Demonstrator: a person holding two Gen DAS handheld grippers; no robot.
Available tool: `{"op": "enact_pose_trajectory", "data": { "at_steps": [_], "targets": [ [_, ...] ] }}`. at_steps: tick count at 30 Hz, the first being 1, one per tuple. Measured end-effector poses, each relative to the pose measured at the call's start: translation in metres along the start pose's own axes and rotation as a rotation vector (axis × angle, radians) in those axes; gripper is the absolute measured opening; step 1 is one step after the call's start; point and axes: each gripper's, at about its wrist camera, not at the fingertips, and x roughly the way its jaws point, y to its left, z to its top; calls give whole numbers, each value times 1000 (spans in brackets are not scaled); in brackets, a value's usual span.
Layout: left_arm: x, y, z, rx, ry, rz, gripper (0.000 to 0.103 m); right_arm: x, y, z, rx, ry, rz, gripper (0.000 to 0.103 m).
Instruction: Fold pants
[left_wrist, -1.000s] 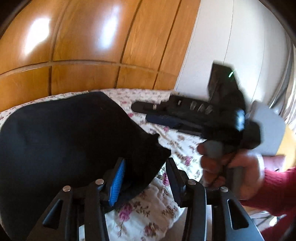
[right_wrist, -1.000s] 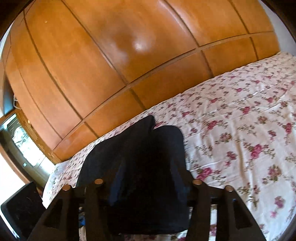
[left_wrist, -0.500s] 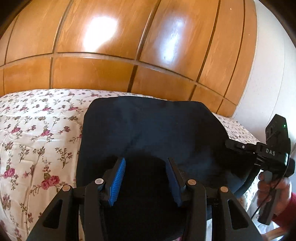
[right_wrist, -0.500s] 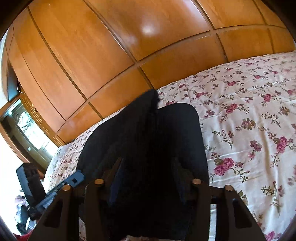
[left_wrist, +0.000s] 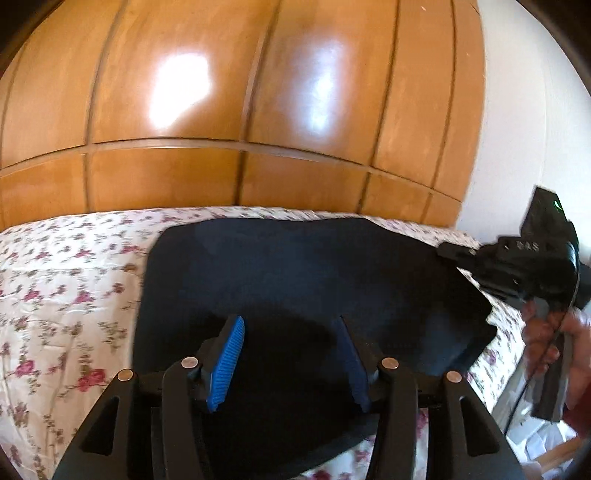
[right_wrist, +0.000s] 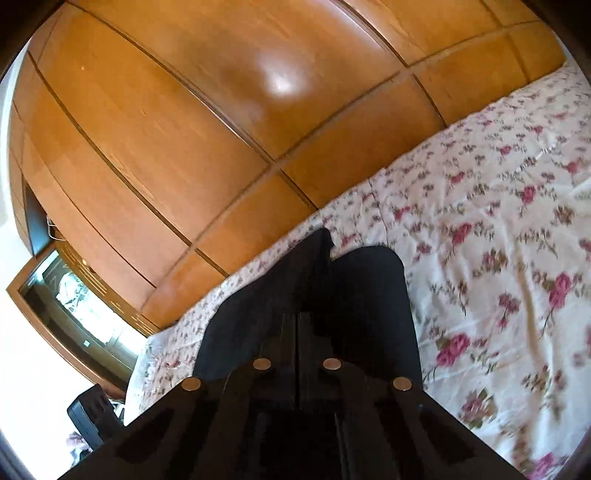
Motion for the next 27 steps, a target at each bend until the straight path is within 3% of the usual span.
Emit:
{"op": "enact_pose_trajectory", "data": {
  "at_steps": [3,6,7,8,10,13,15,16,24,27],
  "targets": [
    [13,-15,-10,80,48,33,53,6,5,-8,-54,33,-41,2],
    [15,-25,-18,139,25,60,54,7,15,-11,-83,25,-60,5],
    [15,-25,-19,133,26,52,54,9,16,-11,-94,32,-72,17],
    [15,-23,-18,126,25,46,54,13,17,-11,-100,49,-71,39],
    [15,-20,-16,113,31,30,54,21,15,-14,-92,94,-82,64],
    [11,-17,-14,81,30,16,54,28,7,-24,-77,119,-79,58],
    [10,-18,-14,71,26,16,55,30,6,-28,-60,135,-52,35],
    [10,-20,-15,77,24,22,55,32,5,-30,-53,146,-49,18],
    [5,-37,2,140,-4,2,55,5,28,-7,-168,25,-81,14],
    [21,-39,-1,142,52,-3,57,6,15,-7,-144,45,-121,14]
  ]
}}
